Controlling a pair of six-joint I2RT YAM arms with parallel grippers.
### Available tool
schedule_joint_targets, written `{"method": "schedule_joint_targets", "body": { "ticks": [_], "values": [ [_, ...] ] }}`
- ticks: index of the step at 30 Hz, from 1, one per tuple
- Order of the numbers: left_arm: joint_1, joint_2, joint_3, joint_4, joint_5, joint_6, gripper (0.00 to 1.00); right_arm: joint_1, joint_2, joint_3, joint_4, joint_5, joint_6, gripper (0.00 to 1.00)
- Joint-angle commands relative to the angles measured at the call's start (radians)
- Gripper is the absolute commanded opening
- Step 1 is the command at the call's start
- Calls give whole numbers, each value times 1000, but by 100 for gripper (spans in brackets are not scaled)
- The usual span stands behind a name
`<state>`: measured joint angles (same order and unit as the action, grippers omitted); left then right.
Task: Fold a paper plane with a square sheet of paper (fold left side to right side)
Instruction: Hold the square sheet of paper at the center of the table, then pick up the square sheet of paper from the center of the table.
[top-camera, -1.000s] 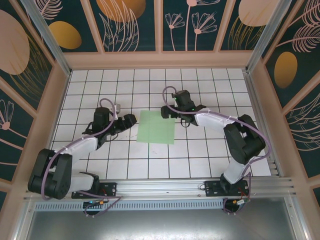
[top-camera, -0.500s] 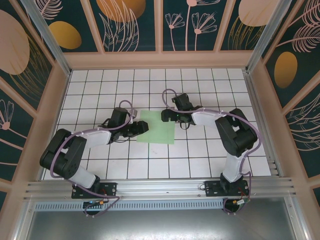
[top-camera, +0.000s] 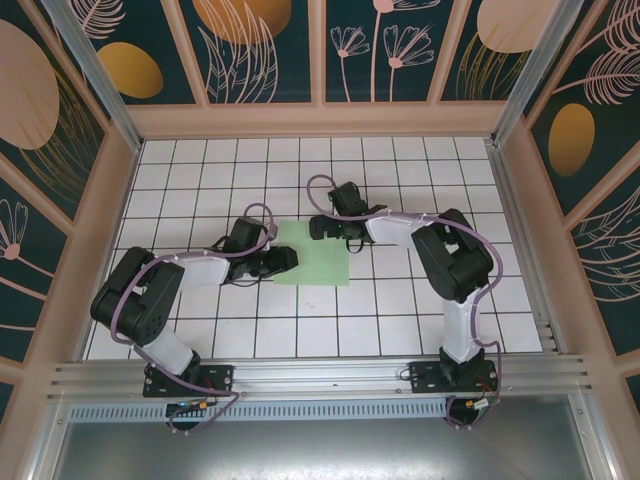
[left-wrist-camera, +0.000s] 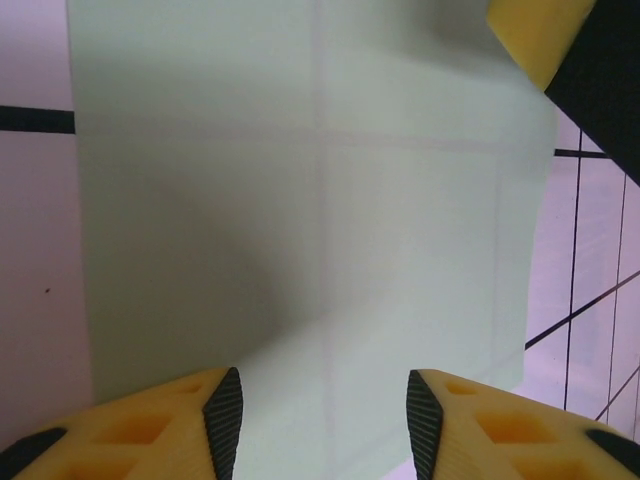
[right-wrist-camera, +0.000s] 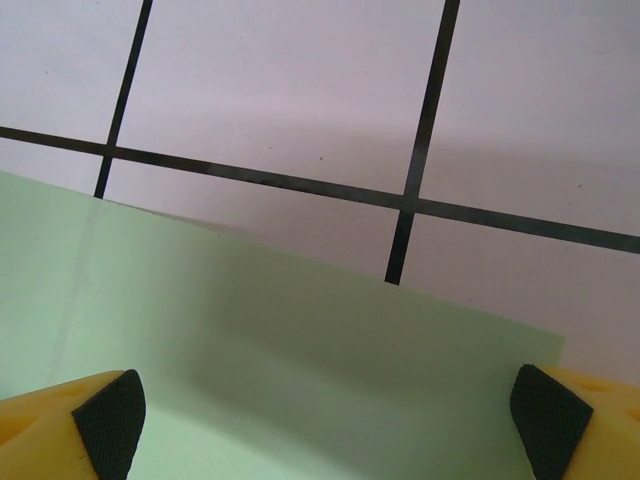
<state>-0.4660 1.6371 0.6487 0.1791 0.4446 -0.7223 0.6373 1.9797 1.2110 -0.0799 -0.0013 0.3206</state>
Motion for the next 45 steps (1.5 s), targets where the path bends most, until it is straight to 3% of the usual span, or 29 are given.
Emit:
{"method": "schedule_joint_targets", "body": {
  "ticks": [1,14,23,28,34,40,45],
  "values": [
    [-6,40,2,-38,-18,24,49,27,28,9,-69,-8,5,96],
    [-6,25,3,-3,-18,6,48,73,-55,-39,-65,-187,45,66],
    [-6,-32,16,19,-28,3,49,63,-83,-49,-52,-237,36,39],
    [-3,-96,41,12,-37,26,54,27,-148,-96,1,-314,17,34],
    [53,-263,74,-63,-111,123,68,-50,-287,-176,49,-453,-72,32],
    [105,-453,67,29,-54,205,82,-143,-479,-220,24,-597,-234,32],
    [105,-521,77,167,90,260,88,-165,-616,-192,-40,-658,-321,33]
  ]
}}
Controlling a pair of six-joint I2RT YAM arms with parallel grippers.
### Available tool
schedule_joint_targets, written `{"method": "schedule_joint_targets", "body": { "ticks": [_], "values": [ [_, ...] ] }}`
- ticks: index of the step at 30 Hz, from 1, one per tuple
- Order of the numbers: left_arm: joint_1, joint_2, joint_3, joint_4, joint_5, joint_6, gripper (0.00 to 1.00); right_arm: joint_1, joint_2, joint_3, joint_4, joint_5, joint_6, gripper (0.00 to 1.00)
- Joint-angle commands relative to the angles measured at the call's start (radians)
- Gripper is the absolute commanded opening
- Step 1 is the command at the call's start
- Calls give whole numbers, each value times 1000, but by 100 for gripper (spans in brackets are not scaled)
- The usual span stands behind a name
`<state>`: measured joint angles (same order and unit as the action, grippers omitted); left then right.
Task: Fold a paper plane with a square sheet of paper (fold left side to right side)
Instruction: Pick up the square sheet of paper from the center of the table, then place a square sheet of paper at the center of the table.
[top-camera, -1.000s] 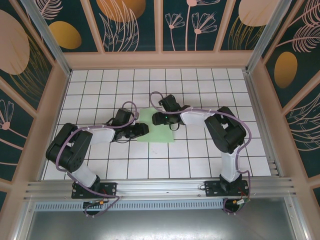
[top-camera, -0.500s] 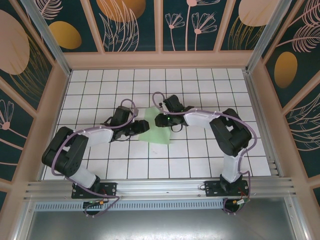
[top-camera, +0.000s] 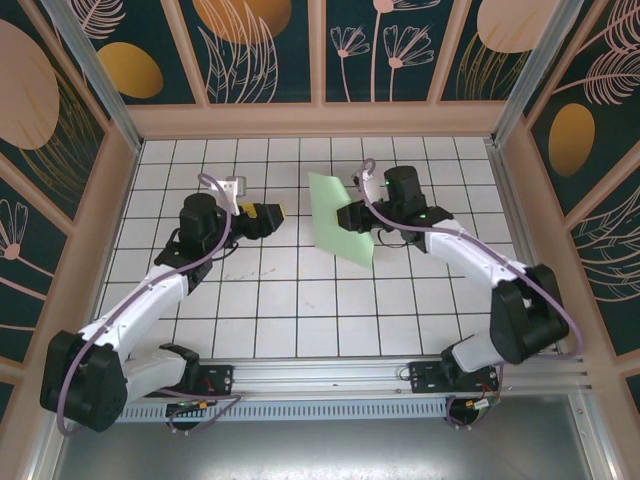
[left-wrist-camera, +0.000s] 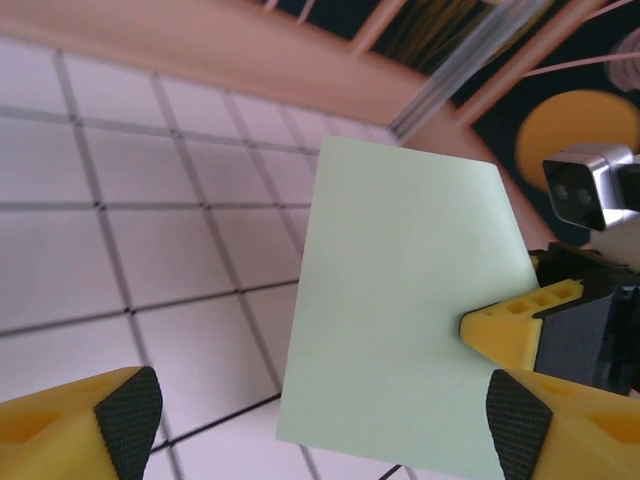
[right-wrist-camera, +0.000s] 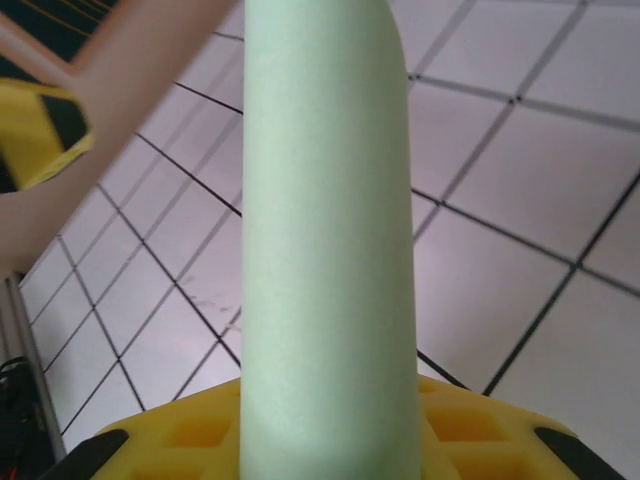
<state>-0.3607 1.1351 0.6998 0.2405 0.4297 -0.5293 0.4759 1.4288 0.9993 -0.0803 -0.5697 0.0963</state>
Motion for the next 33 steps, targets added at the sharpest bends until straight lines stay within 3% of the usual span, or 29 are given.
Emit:
{"method": "schedule_joint_targets", "body": {
  "ticks": [1,10,20,22,26,28,30,33],
  "values": [
    [0,-20,33,135,147,74,88,-3,-87,33,-54,-100,-107,33],
    [-2,70,142,286,467,80,89,2,-213,136,-80,-268,-108,33],
    [-47,120,181,342,588,79,84,7,-243,156,-48,-380,-87,33],
    [-55,128,183,345,600,76,74,6,-244,155,-55,-382,-91,33],
    [-60,143,182,336,604,71,28,-2,-259,139,-72,-336,-99,34],
    [-61,147,177,319,585,79,10,-12,-270,123,-73,-300,-95,35],
    [-62,151,170,302,567,87,0,-27,-281,107,-72,-274,-88,36],
    [-61,168,162,293,547,77,0,-49,-296,81,-81,-205,-76,41]
  ]
}}
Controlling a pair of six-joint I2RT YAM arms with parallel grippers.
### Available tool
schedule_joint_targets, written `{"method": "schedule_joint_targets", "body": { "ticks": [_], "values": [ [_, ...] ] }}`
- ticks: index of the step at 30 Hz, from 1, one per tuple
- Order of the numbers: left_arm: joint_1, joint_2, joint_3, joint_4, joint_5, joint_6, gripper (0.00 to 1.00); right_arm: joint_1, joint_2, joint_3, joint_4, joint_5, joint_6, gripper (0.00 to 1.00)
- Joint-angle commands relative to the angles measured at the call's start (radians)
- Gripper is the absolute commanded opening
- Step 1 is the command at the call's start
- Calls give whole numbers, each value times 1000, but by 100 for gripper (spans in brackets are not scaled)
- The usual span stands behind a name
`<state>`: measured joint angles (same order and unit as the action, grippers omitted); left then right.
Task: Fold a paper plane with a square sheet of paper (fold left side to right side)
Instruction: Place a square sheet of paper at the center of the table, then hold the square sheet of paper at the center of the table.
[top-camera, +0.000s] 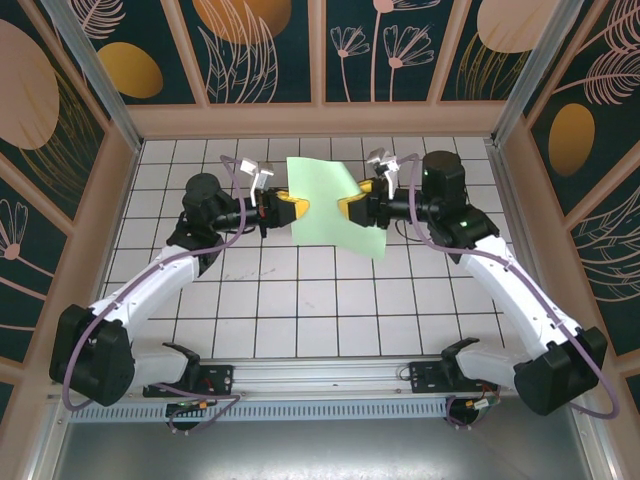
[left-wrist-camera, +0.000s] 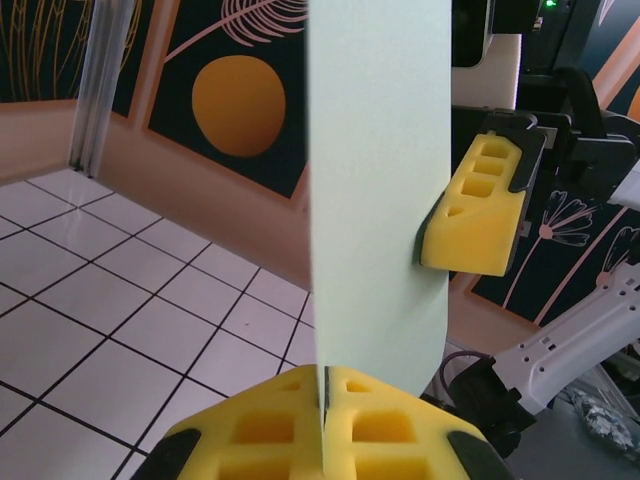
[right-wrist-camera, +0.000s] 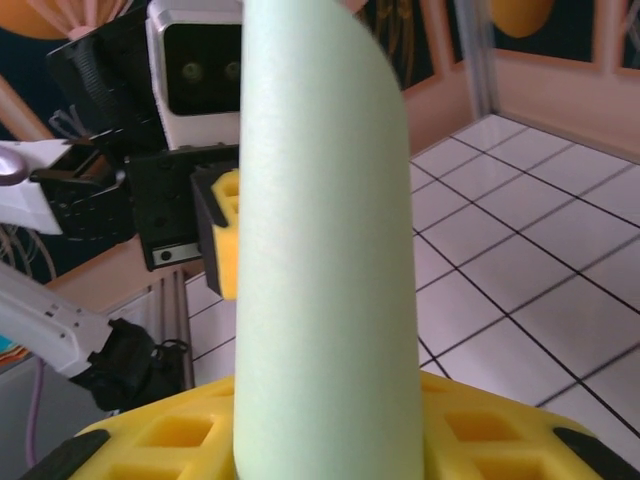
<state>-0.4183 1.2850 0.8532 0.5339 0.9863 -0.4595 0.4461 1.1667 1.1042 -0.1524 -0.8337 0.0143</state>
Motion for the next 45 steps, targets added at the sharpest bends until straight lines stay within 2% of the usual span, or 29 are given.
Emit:
{"method": "schedule_joint_targets", "body": {
  "ticks": [1,6,9,12,15,20,23,29,35,37,45],
  "values": [
    [-4,25,7,-6,-22,3,0,-25,-38,-34,-19,98,11,45],
    [-3,89,8,-106,-121,-10,0,-51,-39,-81,-71,368,47,67],
    [-4,147,4,-109,-154,-58,0,-62,-28,-103,-104,534,76,79],
    [-4,215,13,-120,-199,-100,0,-70,-14,-116,-138,663,105,85],
    [-4,307,38,-158,-205,-116,0,-76,-6,-139,-146,718,134,87],
    [-3,453,74,-258,-241,-92,0,-81,1,-213,-74,685,209,86],
    [-3,516,88,-306,-283,-82,0,-81,36,-260,-14,622,262,78],
    [-4,583,99,-335,-335,-82,0,-74,182,-320,122,490,376,47],
    [-4,630,113,-356,-334,-68,0,-64,380,-294,217,430,436,18],
    [-4,641,113,-367,-338,-60,0,-59,446,-268,220,433,440,15],
    [-4,649,159,-403,-334,-37,0,-31,631,-180,149,499,414,14]
  ]
}}
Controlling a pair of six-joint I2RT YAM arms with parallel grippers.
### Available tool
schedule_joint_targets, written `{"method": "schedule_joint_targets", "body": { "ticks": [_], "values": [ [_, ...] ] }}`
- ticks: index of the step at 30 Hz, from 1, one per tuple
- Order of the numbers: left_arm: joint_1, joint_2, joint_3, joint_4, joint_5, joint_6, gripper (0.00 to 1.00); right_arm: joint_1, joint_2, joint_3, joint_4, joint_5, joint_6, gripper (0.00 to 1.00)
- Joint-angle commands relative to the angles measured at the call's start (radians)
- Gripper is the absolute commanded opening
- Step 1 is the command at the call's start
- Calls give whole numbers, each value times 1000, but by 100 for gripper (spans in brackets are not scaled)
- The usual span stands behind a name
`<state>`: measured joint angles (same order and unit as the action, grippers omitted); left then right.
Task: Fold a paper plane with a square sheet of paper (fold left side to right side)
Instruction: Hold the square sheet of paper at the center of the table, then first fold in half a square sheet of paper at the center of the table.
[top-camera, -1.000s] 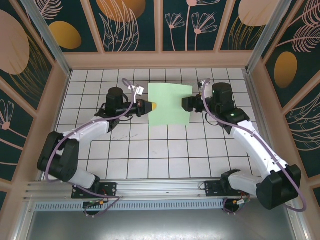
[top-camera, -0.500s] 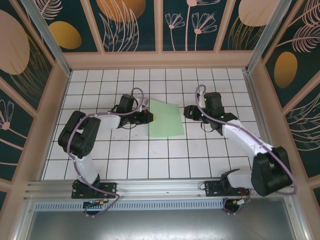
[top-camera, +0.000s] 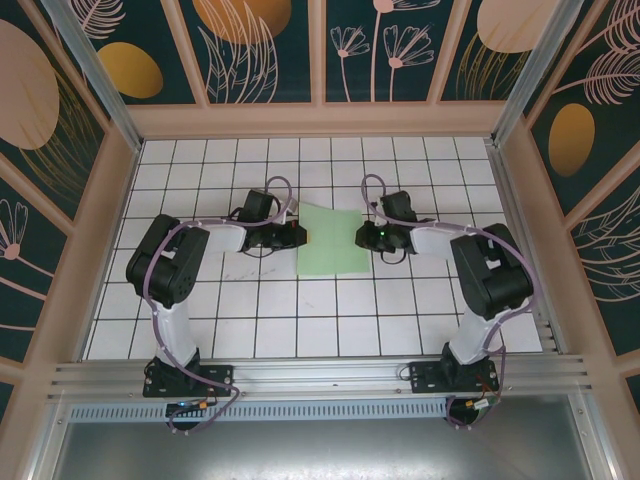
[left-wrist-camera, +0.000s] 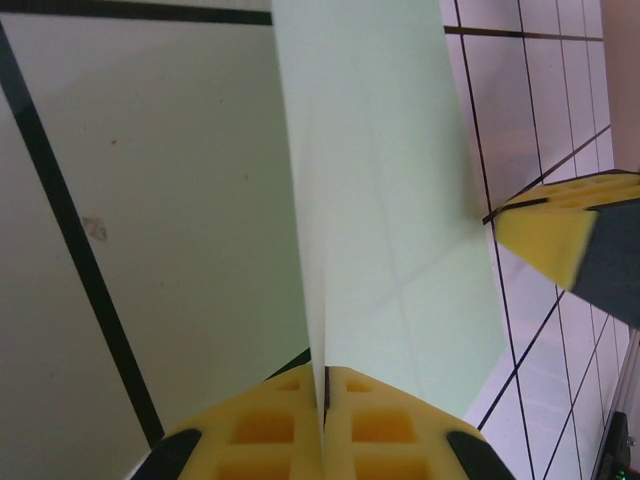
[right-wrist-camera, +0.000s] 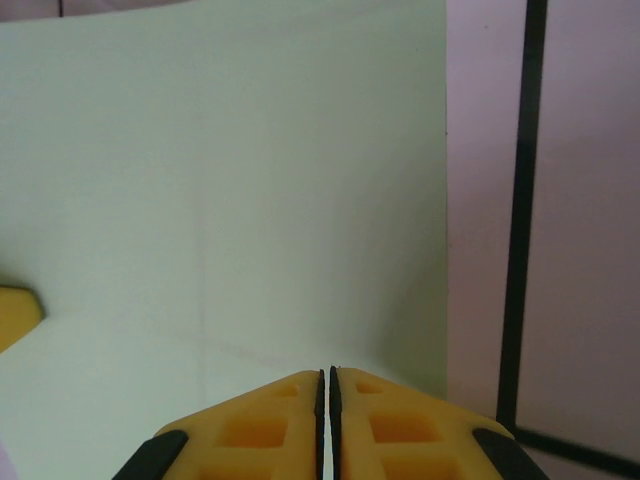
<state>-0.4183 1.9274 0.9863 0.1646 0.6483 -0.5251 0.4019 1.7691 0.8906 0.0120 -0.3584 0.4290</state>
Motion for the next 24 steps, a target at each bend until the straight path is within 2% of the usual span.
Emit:
{"method": "schedule_joint_targets", "body": {
  "ticks": [1,7,9,13,15,24],
  "values": [
    [-4,6,26,-37,7,32,0,14,37,36,-24,30,-3,14],
    [-4,-5,43,-53,19,33,2,25,60,20,-84,77,-18,15],
    [-3,-14,47,-46,28,18,14,27,63,8,-98,87,-22,15],
    [-4,-37,43,12,96,-42,27,26,65,-21,-103,96,-24,15],
    [-5,-48,39,63,146,-83,36,28,65,-31,-98,97,-21,15],
    [-37,-27,52,246,258,-229,57,37,75,-34,-78,85,-15,16]
  ]
}}
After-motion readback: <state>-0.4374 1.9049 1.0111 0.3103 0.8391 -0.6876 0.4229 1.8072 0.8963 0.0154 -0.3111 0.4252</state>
